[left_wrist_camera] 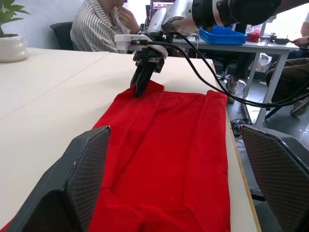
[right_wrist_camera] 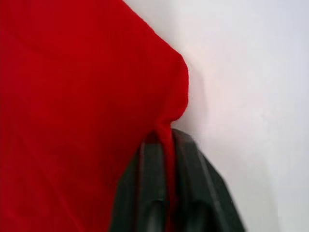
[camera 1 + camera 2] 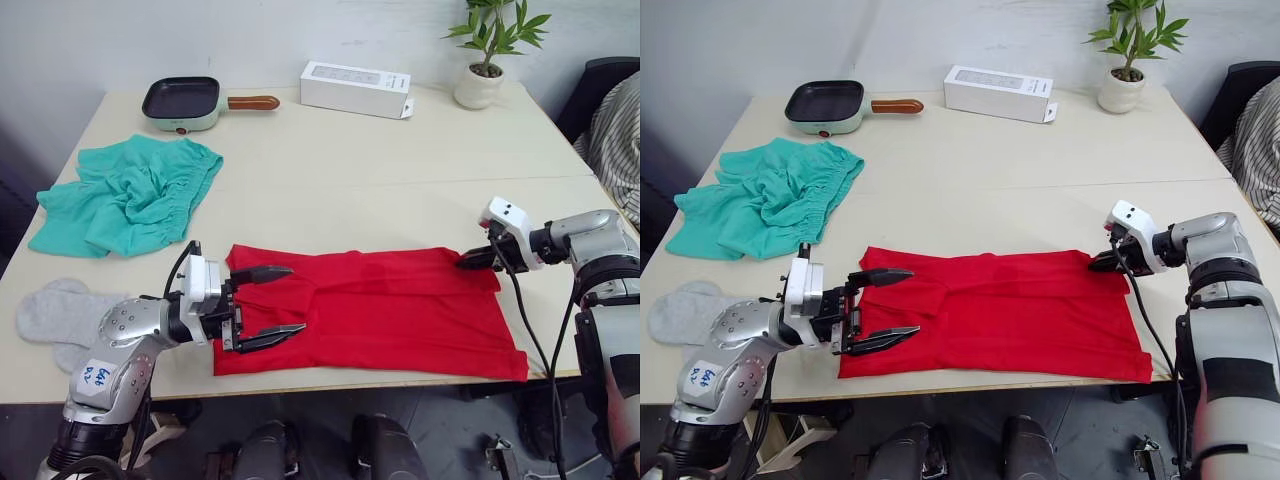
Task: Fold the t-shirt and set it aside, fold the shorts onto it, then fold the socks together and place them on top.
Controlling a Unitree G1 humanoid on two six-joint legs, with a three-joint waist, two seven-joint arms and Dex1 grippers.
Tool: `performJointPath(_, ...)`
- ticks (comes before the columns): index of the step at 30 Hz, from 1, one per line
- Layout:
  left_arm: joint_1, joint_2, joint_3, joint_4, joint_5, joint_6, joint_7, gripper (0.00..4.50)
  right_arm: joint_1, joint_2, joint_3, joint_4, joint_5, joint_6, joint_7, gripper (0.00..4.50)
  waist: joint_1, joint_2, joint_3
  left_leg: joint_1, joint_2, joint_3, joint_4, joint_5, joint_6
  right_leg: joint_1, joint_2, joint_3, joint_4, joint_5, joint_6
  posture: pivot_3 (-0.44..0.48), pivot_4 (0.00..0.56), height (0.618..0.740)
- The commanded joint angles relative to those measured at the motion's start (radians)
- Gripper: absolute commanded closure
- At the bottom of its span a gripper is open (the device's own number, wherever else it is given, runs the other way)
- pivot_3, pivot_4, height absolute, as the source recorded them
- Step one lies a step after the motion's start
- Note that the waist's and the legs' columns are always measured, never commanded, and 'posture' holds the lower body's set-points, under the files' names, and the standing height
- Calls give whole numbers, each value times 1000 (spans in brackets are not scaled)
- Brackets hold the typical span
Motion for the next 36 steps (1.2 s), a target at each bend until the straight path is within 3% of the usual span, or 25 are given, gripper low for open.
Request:
performJointPath(1,-19,-25,17,9,25,-46,41,0,-41,-11,-12,3,-18,-44,-102,4464,1,0,0,0,0,0,0,0,0,0,0,0,0,0,0,0,150,740)
performJointPath(10,-29,-88,40,43,77,-106,168,0,-90,83,-91,27,-17,-154,-604,4464,-15,0,0,0,0,0,-1,0,-1,-1,0,0,0,0,0,0,150,740)
performJointPath(14,-38,-103,43,56,107,-119,211,0,-88,118,-102,37,-21,-170,-694,4464,-17,0,0,0,0,1,-1,1,0,-1,1,0,1,0,0,0,150,740)
performJointPath(16,-54,-100,41,77,127,-126,227,0,-88,124,-128,40,4,-152,-671,4464,-16,0,0,0,0,1,-1,1,0,0,1,0,1,0,0,0,150,740)
performJointPath(19,-86,-92,42,115,135,-104,240,0,-90,105,-143,38,16,-141,-632,3814,-15,0,0,0,-1,1,-1,2,1,0,3,0,1,0,0,0,150,740)
performJointPath(25,-183,-35,31,256,171,-111,187,0,-91,-7,-210,10,74,-25,-534,1795,-12,0,0,-1,-2,0,-2,2,1,-1,3,-1,1,0,0,0,150,740)
performJointPath(28,-246,-13,14,351,200,-139,141,0,-90,-65,-233,-17,109,159,-436,707,-15,0,0,-1,-2,1,-2,2,1,-1,3,-1,0,0,0,0,150,740)
performJointPath(30,-302,3,-18,431,235,-170,90,0,-81,-114,-242,-70,150,402,-312,31,-15,0,0,0,-1,1,-2,2,1,-1,3,-1,0,0,0,0,150,740)
performJointPath(33,-391,0,-52,552,265,-205,32,0,110,-190,-245,-424,251,806,-174,31,-4,0,0,-1,-1,0,-3,2,1,-1,1,-1,0,0,0,0,150,740)
performJointPath(36,-468,-19,-77,666,297,-235,5,0,360,-222,-358,-836,375,1139,-217,31,11,0,0,-2,0,-1,-2,1,1,-1,0,-2,0,0,0,0,150,740)
